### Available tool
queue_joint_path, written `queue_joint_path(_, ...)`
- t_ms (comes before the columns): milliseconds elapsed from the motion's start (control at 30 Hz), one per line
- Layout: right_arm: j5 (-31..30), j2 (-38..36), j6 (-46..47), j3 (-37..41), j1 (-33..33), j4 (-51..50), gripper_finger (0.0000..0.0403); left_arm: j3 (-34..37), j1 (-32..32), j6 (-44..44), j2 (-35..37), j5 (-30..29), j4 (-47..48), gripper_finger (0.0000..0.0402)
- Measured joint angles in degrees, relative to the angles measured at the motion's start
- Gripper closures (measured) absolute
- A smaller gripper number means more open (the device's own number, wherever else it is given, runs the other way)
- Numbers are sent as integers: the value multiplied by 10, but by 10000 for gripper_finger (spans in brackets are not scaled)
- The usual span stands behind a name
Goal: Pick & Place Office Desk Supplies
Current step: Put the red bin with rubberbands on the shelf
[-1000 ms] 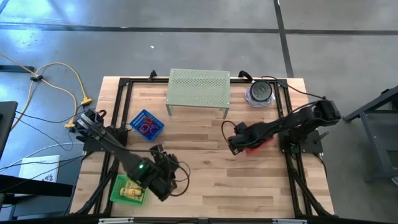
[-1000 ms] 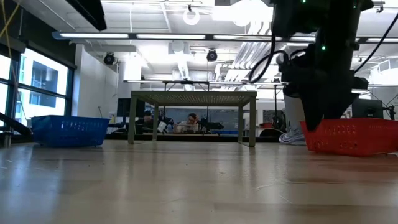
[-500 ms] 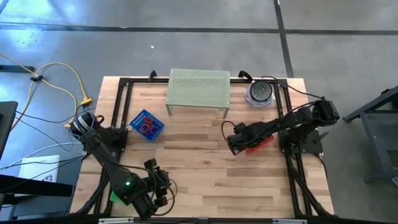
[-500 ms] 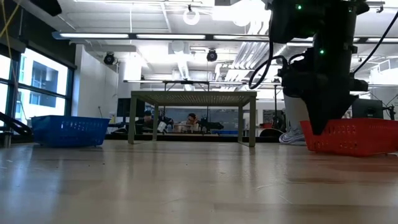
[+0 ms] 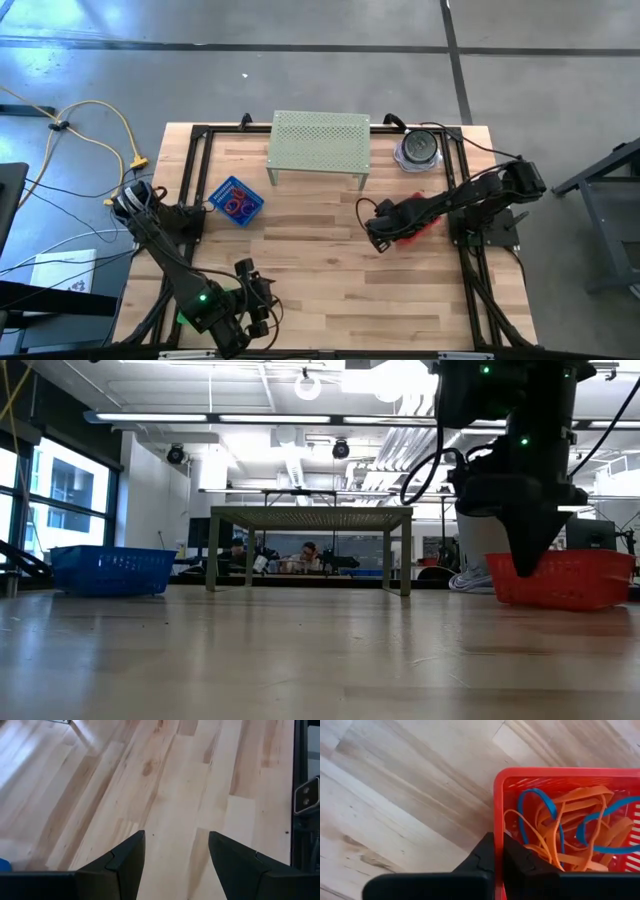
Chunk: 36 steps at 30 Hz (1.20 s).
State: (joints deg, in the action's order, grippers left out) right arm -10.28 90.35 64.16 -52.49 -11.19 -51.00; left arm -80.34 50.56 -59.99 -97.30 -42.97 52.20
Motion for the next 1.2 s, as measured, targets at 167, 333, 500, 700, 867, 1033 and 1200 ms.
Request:
queue_joint_path(167,4,0,-11,-4,-23,-15,399,0,0,11,0,-16,0,193)
queue_joint_path(333,23,0,-7,-45,-69,-76,399,0,-7,17,0,-20,1,193)
queue_joint_path(500,22,0,25,-124,-127,-160,399,0,-14,27,0,-18,1,193)
queue_joint_path(700,-38,0,30,-240,-178,-242,399,0,-29,51,0,24,1,193)
queue_joint_path(867,-89,0,-40,-315,-178,-274,399,0,-44,52,0,26,1,193)
queue_joint_path(1033,-136,0,-159,-360,-157,-264,399,0,-53,52,0,49,1,193)
queue_joint_path(1200,-171,0,-295,-389,-106,-261,399,0,-63,64,0,95,0,193)
